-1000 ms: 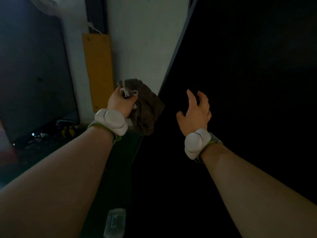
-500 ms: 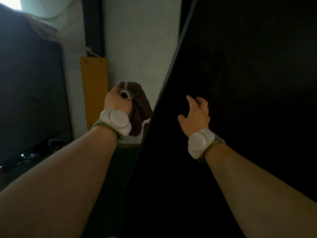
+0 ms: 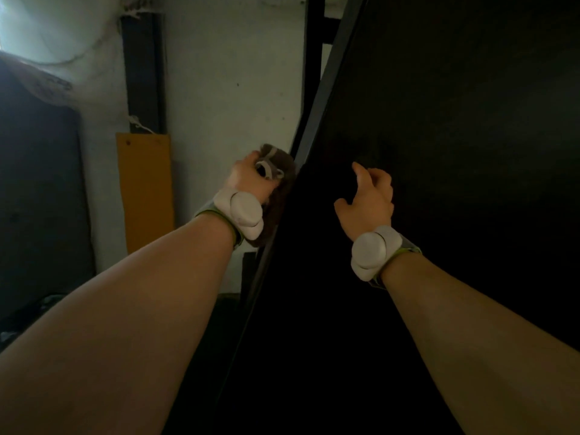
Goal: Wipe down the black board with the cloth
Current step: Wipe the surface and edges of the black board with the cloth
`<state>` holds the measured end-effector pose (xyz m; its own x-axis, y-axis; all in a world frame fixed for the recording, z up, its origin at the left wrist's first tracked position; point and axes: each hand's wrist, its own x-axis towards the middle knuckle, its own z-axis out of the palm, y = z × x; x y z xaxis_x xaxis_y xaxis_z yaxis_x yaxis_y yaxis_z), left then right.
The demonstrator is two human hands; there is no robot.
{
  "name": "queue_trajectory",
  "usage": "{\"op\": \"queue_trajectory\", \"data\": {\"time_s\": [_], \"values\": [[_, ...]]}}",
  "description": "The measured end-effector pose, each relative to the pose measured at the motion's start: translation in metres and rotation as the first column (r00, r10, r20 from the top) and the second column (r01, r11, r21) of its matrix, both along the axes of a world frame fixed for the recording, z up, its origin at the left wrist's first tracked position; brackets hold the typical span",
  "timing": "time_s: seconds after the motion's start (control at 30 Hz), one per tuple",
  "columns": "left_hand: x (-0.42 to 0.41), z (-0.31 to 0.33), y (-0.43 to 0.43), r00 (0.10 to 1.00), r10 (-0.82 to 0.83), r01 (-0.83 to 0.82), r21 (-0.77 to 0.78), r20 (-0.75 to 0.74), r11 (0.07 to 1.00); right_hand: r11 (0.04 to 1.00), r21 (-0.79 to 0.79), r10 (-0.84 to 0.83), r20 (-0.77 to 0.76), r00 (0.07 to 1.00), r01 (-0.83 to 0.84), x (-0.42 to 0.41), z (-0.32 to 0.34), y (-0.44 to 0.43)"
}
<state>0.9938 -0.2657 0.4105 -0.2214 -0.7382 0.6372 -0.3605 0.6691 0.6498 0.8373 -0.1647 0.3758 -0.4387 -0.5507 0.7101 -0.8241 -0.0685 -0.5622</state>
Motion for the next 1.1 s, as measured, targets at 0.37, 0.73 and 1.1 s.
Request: {"op": "queue_trajectory", "data": {"time_s": [0.37,0.73,1.1], "values": [[-0.024,-0.001,-0.017,0.986,-0.164,0.153,0.192,0.041,0.969,0.989,-0.067,-0.135,-0.047,0.990,0.132,-0.016,0.001,-0.016],[-0.008,-0.037,-0.016,0.967,-0.048,0.017,0.123,0.250,0.992,0.991,-0.051,-0.129,-0.083,0.988,0.125,-0.004,-0.005,-0.023],[0.004,-0.084,-0.020,0.944,-0.045,-0.036,0.237,0.328,0.971,0.990,-0.057,-0.135,-0.077,0.988,0.131,0.004,-0.021,-0.021]]}}
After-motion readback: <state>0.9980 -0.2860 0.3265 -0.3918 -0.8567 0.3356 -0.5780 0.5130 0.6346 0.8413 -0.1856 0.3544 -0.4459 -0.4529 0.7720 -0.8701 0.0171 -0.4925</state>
